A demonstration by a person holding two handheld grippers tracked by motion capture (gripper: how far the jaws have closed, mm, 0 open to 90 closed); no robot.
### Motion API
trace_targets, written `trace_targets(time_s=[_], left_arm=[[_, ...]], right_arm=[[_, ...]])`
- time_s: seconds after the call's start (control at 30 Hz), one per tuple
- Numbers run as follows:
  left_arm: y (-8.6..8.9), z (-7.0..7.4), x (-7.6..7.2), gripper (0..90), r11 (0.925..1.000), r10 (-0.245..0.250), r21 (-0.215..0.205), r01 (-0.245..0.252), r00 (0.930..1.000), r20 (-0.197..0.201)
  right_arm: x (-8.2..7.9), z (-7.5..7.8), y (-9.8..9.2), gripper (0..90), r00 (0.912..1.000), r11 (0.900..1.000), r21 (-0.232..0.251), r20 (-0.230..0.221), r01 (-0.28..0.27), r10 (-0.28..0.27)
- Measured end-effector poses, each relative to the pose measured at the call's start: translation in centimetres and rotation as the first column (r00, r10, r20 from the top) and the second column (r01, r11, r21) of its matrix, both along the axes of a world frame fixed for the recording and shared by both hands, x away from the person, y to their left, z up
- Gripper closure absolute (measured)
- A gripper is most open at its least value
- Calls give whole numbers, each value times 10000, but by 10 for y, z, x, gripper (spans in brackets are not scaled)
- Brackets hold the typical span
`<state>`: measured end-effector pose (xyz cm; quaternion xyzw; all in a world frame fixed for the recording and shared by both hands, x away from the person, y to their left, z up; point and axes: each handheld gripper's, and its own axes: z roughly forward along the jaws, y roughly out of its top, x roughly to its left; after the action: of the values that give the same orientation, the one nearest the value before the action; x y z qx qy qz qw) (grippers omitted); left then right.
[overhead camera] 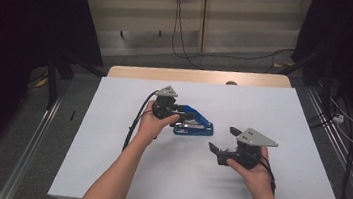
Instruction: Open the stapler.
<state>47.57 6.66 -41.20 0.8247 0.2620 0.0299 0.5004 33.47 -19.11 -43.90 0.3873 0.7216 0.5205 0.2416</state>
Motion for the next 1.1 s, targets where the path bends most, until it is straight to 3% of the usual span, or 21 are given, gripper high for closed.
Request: trace_targets(time_s=[0.03,0.13,0.33,0.5,0.73,0.87,1.1], left_arm=[[0,0,0,551,10000,0,0,0,10000,0],[-3,3,-1,551,9999,-18,160,17,10000,62],[-8,9,0,551,9991,34,420,-37,10000,60],[-10,12,1,550,9990,146,423,-146,9999,-8],[-12,14,0,553,9985,115,529,-113,9999,-28],[-12,15,0,558,9984,117,562,-113,9999,-63],[-12,15,0,559,9985,161,520,-152,9997,-179]], right_arm=[[0,0,0,153,10000,10000,0,0,0,0],[10,-2,16,370,9994,9999,104,-324,-123,126],[26,-8,39,708,9974,9990,-287,-640,-342,323],[37,-6,51,890,9970,9999,141,-765,-84,94],[47,-11,65,900,9925,9977,606,-1196,308,-234],[53,-15,70,900,9925,9983,476,-1188,332,-274],[66,-18,78,900,9927,9964,688,-1131,490,-410]])
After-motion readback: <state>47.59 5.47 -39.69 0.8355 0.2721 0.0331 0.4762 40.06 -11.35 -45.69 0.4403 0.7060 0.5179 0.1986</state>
